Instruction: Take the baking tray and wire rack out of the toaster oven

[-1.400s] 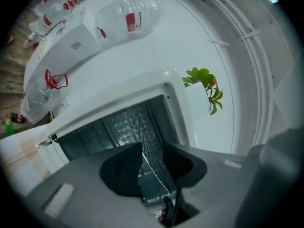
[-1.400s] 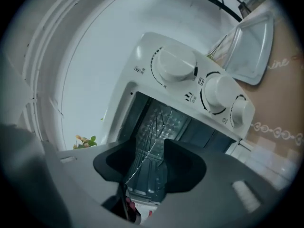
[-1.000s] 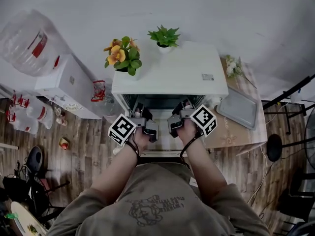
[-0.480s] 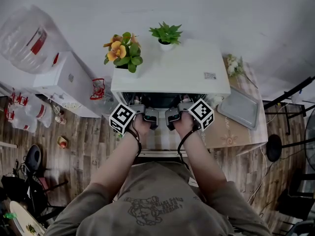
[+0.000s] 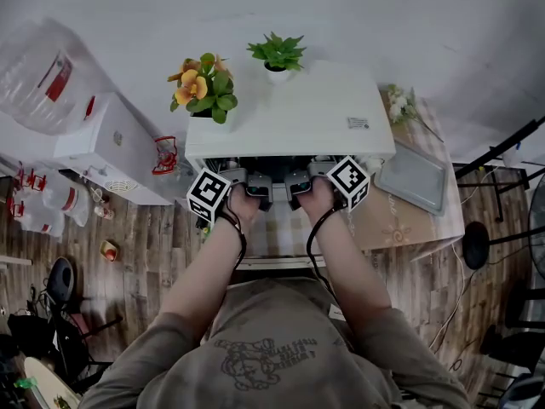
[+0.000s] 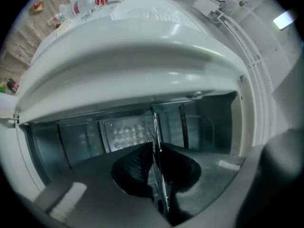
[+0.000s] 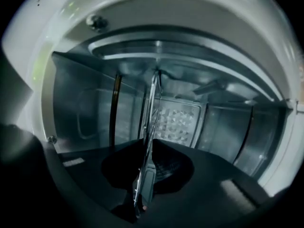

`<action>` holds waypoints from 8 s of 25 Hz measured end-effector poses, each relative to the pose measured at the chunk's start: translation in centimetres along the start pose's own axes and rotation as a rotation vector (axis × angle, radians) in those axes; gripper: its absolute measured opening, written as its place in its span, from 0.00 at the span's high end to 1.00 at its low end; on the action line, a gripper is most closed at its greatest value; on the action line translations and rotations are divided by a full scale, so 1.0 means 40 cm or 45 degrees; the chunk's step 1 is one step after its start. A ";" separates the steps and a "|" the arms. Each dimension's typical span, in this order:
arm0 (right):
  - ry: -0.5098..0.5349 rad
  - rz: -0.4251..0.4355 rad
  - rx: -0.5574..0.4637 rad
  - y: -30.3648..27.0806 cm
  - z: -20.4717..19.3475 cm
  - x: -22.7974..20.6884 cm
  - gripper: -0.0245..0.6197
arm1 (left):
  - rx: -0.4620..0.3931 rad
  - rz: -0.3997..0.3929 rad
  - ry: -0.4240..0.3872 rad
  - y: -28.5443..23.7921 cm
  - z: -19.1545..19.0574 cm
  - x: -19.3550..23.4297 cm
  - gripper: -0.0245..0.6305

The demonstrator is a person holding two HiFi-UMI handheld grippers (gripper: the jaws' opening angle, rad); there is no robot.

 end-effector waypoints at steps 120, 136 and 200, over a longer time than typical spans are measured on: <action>-0.063 -0.305 -0.694 1.112 0.167 0.114 0.92 | 1.275 -0.211 0.042 0.501 -0.656 -0.357 0.94; -0.080 -0.447 -0.682 1.077 0.317 -0.059 0.92 | 1.342 -0.052 -0.044 0.434 -0.820 -0.222 0.93; -0.056 -0.941 -0.654 0.998 0.568 -0.338 0.66 | 1.465 0.433 0.150 0.405 -0.963 -0.046 0.70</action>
Point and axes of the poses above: the fingertips, and each gripper's own axes: y backward along the fingers, x to its left, z out of its top, the point moved 3 cm from there along y, backward along the fingers, and after that the axes turned 11 degrees about -y, right-handed, at the moved point
